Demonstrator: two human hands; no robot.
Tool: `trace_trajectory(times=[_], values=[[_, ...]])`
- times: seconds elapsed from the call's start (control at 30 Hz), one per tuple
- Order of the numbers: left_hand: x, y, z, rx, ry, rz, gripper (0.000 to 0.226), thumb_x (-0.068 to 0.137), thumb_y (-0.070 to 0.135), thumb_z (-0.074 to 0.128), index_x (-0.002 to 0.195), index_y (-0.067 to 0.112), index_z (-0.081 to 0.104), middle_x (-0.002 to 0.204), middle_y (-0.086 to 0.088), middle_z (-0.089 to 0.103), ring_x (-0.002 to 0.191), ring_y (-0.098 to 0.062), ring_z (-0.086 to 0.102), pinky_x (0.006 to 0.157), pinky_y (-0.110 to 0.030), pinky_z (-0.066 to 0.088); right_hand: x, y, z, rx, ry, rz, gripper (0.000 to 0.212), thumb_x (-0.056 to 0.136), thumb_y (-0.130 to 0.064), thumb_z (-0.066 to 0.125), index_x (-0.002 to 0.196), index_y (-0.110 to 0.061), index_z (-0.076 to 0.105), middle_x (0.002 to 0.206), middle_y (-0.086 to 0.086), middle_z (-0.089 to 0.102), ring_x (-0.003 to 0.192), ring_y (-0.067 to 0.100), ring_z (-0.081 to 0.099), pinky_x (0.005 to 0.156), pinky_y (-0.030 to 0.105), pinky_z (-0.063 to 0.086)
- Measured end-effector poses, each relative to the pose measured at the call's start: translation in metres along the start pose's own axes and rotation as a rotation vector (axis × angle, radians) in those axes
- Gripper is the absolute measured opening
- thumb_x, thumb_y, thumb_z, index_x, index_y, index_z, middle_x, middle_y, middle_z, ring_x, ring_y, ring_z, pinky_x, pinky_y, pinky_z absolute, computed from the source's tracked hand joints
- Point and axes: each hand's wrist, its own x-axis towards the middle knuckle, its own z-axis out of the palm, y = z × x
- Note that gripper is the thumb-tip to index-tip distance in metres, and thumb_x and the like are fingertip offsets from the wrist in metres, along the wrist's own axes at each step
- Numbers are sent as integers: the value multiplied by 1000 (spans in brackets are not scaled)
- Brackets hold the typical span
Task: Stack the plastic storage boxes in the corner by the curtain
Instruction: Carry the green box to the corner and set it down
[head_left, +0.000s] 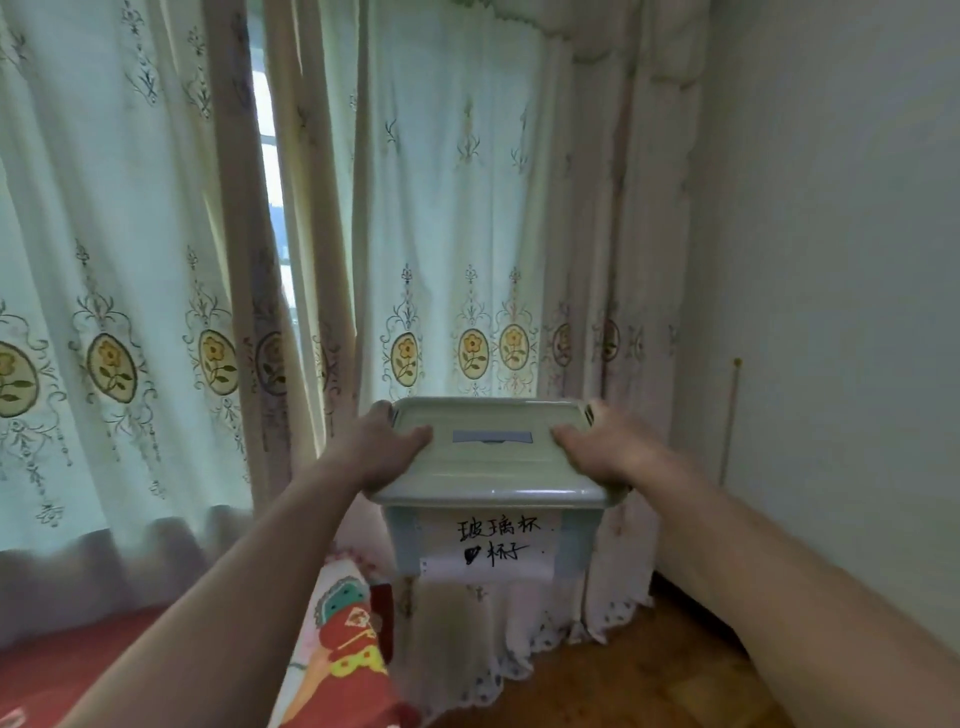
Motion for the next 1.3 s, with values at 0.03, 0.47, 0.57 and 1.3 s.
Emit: trace_trajectory(times=[0.03,0.47,0.57,1.3], values=[[4,17,16,-5,-14,12,76,82,67,54,138,18,41,127,-12,58,93,-23,52,75,-33,41,2,20,-9,-7,19,12,79,89,-70,41,152,-26,25,106,6,65,62,11,63,55,29,52],[11,217,179,-95,-200,264,73,87,63,49,143,18,34,131,-13,57,112,-32,56,80,-34,41,-6,231,-105,-164,138,310,75,89,-67,40,145,-17,35,120,13,61,95,28,60,77,38,53],[7,246,206,-98,-220,299,74,88,62,49,144,17,34,134,-13,55,114,-33,55,83,-35,42,-12,263,-117,-181,146,361,74,90,-68,40,144,-17,35,120,12,60,97,28,60,81,39,53],[142,379,399,-98,-340,445,75,84,65,48,142,19,35,125,-10,60,91,-27,56,70,-33,41,115,427,-110,-167,152,592,73,87,-66,38,139,-15,36,110,11,58,85,28,58,54,32,48]])
